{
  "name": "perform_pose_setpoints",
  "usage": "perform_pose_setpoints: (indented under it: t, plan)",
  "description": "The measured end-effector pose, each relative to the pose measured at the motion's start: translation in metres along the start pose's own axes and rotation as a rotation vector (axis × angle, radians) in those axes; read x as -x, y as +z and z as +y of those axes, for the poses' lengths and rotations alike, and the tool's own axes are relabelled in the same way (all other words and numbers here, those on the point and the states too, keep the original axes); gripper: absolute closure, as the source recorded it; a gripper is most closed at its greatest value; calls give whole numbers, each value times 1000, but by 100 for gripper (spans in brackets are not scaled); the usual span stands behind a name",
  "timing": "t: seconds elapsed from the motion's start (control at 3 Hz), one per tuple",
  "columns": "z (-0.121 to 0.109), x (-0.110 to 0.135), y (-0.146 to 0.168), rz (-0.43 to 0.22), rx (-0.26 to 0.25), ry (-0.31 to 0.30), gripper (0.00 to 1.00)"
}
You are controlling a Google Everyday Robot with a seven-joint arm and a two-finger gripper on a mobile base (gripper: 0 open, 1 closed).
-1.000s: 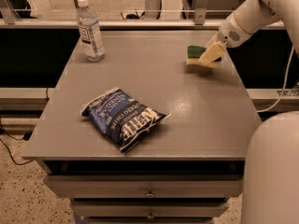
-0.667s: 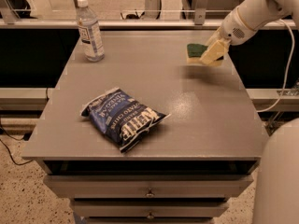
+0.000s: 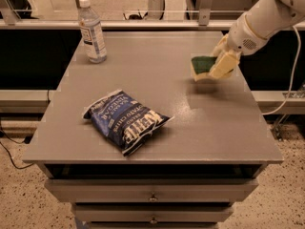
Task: Move sponge near blue chip bag
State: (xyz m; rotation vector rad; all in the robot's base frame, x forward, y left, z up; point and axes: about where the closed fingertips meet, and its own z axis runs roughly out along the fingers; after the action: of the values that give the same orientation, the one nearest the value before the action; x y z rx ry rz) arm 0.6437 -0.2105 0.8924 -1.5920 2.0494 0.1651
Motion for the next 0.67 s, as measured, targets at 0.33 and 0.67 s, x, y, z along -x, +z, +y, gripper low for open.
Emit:
perform_pose_setpoints:
  t: [0.33, 0.67]
  plan:
    - [29, -8, 0, 16, 25, -63, 100]
    - [59, -11, -2, 23, 64, -114, 100]
